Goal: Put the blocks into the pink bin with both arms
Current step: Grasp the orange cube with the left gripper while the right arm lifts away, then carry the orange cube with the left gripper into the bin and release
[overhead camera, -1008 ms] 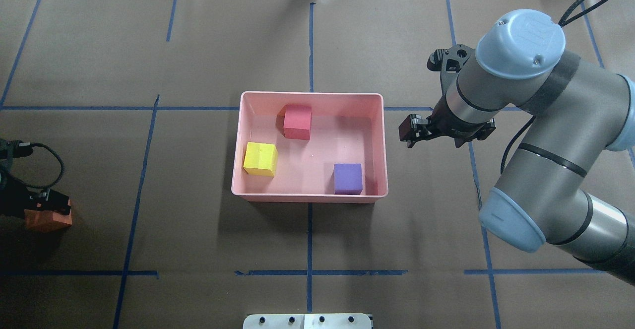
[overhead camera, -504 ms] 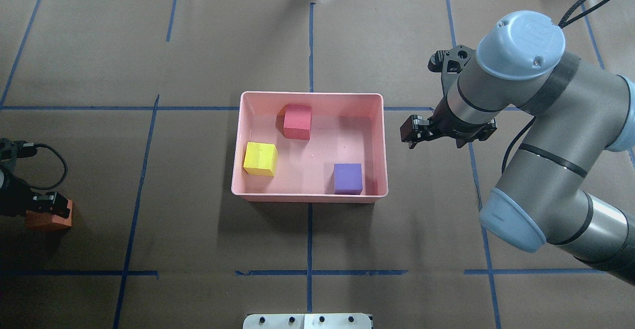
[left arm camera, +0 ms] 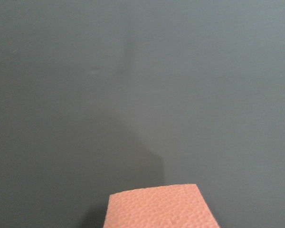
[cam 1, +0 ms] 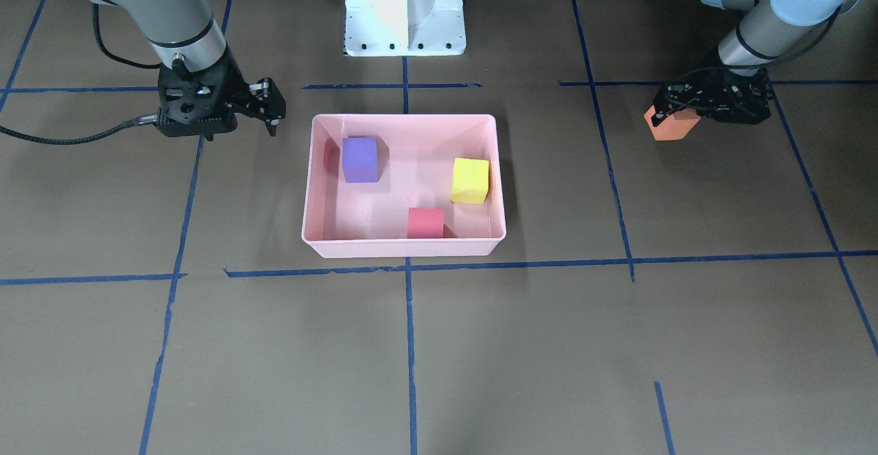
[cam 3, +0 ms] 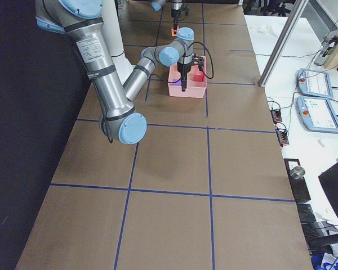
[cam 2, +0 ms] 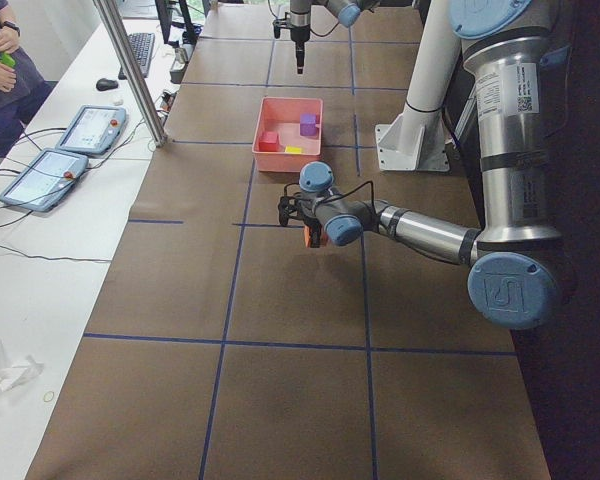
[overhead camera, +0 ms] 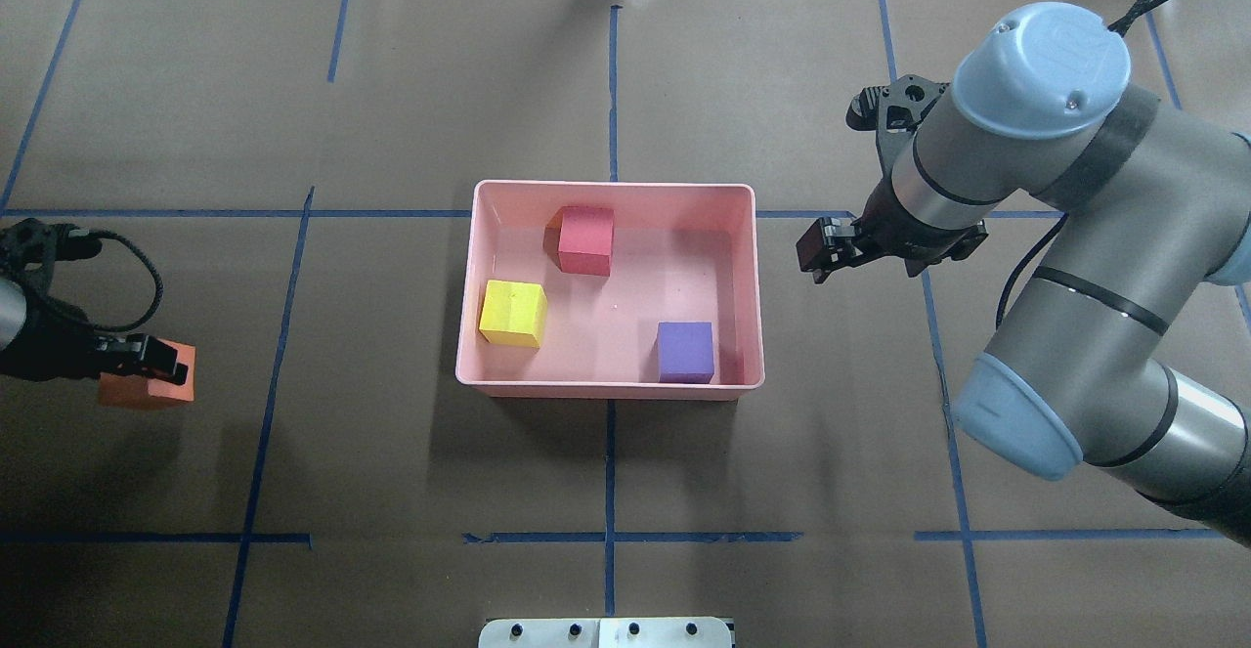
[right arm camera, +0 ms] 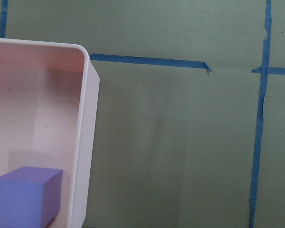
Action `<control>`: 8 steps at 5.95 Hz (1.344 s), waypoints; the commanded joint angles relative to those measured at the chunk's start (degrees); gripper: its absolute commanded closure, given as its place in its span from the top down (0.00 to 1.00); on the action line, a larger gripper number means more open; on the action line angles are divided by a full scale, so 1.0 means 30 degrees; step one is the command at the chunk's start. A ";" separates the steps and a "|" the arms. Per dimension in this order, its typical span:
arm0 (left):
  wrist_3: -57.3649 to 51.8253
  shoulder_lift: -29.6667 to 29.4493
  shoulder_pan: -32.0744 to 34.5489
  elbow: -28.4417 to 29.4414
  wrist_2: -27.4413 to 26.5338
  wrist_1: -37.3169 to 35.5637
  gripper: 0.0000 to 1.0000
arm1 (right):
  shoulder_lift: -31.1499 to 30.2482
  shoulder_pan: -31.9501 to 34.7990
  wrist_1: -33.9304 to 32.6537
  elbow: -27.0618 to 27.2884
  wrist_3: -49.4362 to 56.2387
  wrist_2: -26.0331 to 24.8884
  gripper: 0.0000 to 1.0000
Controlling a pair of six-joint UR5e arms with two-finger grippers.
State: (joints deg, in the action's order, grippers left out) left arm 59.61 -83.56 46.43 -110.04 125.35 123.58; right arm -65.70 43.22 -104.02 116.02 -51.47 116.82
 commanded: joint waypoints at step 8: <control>0.3947 -1.7248 -0.3785 0.3205 -0.2731 -1.2366 0.54 | -0.8412 1.1627 0.0075 -0.0323 1.9834 0.4391 1.00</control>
State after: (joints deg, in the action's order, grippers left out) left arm 71.20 -130.36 36.10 -105.77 118.07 86.47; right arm -87.89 74.65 -103.84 115.02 2.21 129.74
